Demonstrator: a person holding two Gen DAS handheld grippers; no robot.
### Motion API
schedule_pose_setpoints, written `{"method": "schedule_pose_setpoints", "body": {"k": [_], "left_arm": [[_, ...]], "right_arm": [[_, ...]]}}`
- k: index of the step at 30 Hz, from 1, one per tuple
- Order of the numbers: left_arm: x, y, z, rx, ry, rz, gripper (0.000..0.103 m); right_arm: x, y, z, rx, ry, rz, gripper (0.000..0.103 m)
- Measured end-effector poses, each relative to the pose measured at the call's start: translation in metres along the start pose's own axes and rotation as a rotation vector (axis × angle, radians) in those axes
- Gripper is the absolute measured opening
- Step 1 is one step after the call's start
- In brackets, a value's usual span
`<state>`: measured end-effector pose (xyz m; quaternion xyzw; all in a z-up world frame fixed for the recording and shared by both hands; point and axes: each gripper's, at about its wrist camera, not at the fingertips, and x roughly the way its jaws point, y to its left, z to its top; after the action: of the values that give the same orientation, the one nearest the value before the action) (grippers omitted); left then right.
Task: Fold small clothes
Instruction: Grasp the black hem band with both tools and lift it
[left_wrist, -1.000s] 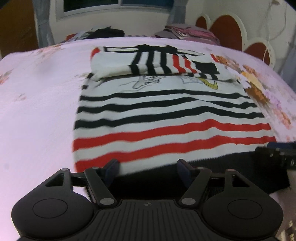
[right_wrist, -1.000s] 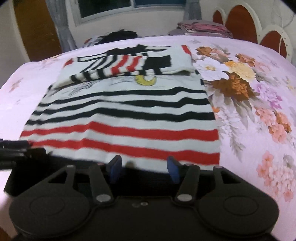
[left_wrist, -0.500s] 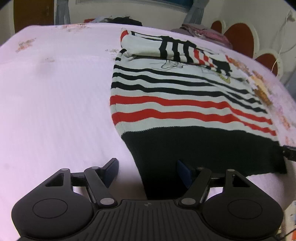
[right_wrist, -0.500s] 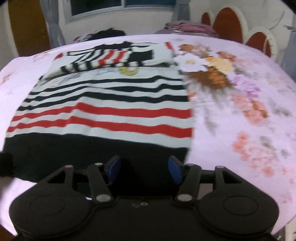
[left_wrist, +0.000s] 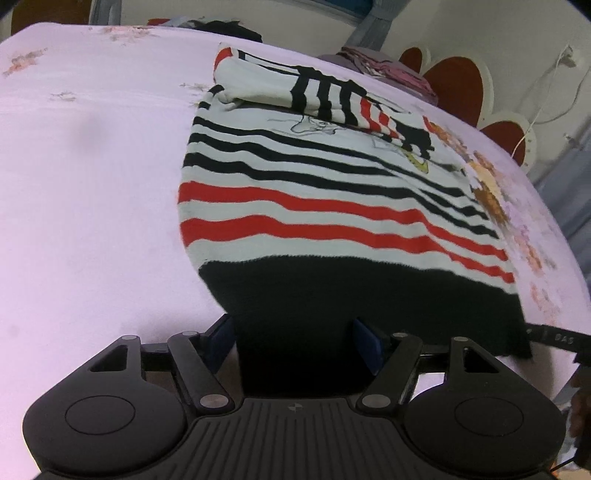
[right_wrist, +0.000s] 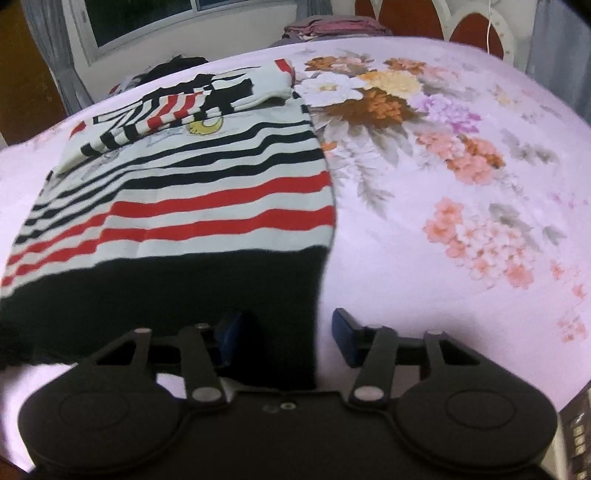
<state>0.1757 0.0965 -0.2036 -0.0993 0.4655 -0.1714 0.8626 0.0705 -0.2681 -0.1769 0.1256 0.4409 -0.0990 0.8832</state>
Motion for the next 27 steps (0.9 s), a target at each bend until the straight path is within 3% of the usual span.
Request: {"method": "schedule_pose_setpoints", "body": {"k": [1,3,4,9,13,19,27], "left_arm": [[0.003,0.001,0.001,-0.006,0.01,-0.013,0.031],[0.006,0.007,0.003,-0.031,0.005,-0.031,0.014],[0.006,0.008,0.004,-0.036,0.004,-0.037,0.013],[-0.003,0.006,0.017,-0.028,-0.044,-0.063,0.011],[-0.015,0.001,0.05,-0.021,-0.123,-0.096,0.011],[-0.014,-0.011,0.11,0.018,-0.23,-0.109,0.011],[0.021,-0.018,0.196,-0.004,-0.292,-0.111,0.011]], "right_arm": [[0.001,0.001,0.001,0.004,0.003,-0.001,0.036],[0.004,0.002,0.004,0.013,0.014,0.02,0.017],[0.004,0.001,0.007,0.023,0.021,0.044,0.011],[-0.007,0.004,0.023,0.036,-0.005,0.103,0.01],[-0.019,0.007,0.049,0.03,-0.065,0.139,0.01],[-0.02,0.016,0.108,-0.002,-0.163,0.16,0.01],[0.021,0.022,0.196,0.018,-0.237,0.197,0.01]]}}
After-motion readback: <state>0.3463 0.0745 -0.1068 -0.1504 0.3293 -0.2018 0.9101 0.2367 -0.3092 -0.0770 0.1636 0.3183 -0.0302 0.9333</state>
